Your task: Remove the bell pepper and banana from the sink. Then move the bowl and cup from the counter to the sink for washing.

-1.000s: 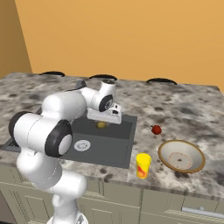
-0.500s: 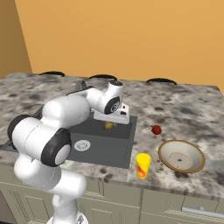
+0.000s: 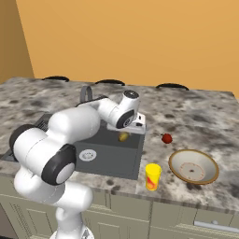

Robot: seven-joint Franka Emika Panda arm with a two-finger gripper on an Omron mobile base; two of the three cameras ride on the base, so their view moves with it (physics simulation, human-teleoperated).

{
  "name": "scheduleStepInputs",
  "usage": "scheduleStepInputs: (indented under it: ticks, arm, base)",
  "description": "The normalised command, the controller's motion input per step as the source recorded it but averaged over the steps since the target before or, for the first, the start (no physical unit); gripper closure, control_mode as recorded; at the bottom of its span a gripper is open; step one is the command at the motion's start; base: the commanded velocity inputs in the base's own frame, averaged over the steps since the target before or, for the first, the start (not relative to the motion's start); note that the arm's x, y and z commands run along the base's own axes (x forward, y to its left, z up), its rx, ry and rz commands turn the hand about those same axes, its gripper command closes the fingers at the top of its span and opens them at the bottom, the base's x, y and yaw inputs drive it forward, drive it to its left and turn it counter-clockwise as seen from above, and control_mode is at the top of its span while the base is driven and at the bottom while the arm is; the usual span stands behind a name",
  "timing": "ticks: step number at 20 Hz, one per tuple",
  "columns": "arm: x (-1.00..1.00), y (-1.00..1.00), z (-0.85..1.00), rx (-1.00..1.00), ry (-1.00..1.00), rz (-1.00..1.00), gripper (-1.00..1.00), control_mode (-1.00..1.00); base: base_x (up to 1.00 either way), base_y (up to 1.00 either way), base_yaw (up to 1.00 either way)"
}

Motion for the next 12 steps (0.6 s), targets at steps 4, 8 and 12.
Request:
scheduleStepInputs:
  ticks: [4,8,12]
  arm:
    - [0.0,-0.32,0.02,-0.02,-0.11,0.0,1.0,-1.0]
    - [0.02,-0.34,0.0,-0.04,-0.04,0.0,1.0,-1.0]
    - [0.06,-0.34,0.0,-0.06,0.0,0.0,1.0,-1.0]
  base:
    - [0.0,0.0,0.0]
    - [0.0,0.0,0.0]
    - [0.0,0.0,0.0]
